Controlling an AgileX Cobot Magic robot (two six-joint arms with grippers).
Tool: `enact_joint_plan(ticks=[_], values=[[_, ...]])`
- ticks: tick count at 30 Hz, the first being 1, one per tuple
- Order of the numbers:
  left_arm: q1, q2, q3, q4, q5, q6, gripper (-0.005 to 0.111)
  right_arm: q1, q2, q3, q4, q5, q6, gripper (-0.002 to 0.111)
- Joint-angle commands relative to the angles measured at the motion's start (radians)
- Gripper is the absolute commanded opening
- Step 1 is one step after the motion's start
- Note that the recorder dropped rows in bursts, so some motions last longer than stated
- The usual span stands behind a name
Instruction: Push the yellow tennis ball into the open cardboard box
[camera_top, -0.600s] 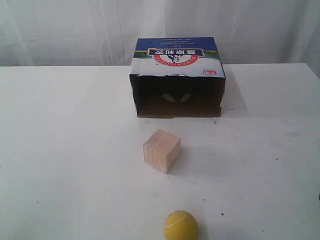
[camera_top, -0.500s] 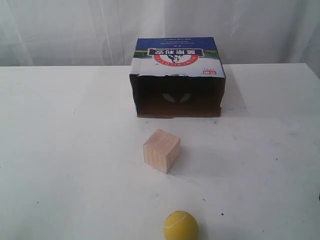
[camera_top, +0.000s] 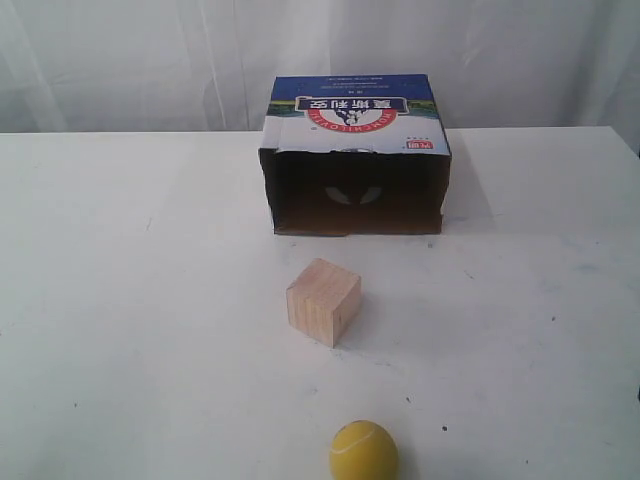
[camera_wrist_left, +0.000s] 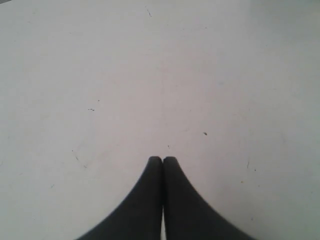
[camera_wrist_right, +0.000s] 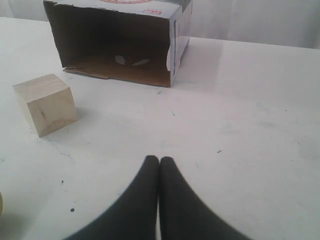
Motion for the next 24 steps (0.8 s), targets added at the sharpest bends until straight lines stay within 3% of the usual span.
enact_joint_plan(ticks=[1, 12, 14, 16, 24], values=[[-0.005, -0.005, 0.004, 0.005, 0.01, 0.002, 0.0, -0.008, -0.006, 0.005, 0.0, -0.003, 0.006, 0.0], [-0.005, -0.005, 0.004, 0.005, 0.01, 0.002, 0.0, -0.008, -0.006, 0.005, 0.0, -0.003, 0.006, 0.0], [-0.005, -0.005, 0.004, 0.005, 0.01, 0.002, 0.0, -0.008, -0.006, 0.001, 0.0, -0.102, 0.006, 0.0], [-0.005, -0.005, 0.004, 0.005, 0.01, 0.002, 0.0, -0.008, -0.006, -0.052, 0.0, -0.18, -0.002, 0.0], [-0.005, -0.005, 0.004, 0.005, 0.01, 0.002, 0.0, -0.008, -0.006, -0.224, 0.0, -0.126, -0.002, 0.0]])
